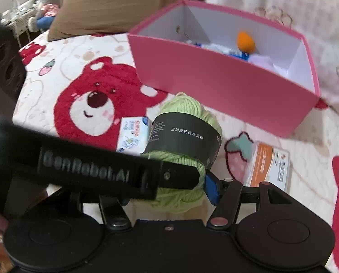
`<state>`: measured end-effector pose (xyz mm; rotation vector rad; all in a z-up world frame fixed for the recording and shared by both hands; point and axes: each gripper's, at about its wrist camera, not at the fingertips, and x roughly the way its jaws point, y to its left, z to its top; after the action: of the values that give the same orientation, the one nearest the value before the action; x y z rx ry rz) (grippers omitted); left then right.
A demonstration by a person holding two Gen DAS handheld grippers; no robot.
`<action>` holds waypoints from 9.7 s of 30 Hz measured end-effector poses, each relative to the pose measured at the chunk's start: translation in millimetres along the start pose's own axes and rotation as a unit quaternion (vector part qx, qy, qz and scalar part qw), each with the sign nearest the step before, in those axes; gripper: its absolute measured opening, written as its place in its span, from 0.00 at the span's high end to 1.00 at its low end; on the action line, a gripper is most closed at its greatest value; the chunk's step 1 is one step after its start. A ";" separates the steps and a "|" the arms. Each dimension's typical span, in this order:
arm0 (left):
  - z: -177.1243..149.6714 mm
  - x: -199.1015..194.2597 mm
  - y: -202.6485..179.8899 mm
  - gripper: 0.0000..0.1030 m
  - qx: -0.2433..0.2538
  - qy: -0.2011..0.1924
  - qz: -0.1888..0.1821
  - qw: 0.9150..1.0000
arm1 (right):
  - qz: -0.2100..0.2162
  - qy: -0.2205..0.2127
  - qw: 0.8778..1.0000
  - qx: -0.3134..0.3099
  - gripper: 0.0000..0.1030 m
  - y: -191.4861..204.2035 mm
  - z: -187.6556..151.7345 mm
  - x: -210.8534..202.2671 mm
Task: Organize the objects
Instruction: 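Lift the green yarn ball with the left gripper and carry it into the pink box, then open the left gripper to release the yarn ball in the box, then withdraw the left gripper from the box toward the small white wet-wipe pack, then lower the left gripper onto the white wet-wipe pack, then close the left gripper on the white wet-wipe pack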
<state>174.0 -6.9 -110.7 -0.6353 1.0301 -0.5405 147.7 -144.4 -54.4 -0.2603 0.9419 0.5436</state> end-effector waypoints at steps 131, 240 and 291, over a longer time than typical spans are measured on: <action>202.9 66.5 -40.8 0.52 0.045 0.033 0.244 0.968 | 0.080 -0.059 0.965 0.241 0.66 -152.5 112.9 91.1; 37.1 -85.5 -10.6 0.10 0.108 0.065 0.198 0.972 | 0.028 0.023 0.998 -0.043 0.08 22.8 31.4 -36.4; 13.5 -10.6 69.3 0.70 -0.035 -0.039 0.103 0.993 | 0.067 0.053 0.996 -0.006 0.55 21.8 20.8 78.5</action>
<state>189.7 51.8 -148.1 -0.5995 1.0294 -0.2978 186.9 -91.4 -106.4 -0.2389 1.0653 0.6634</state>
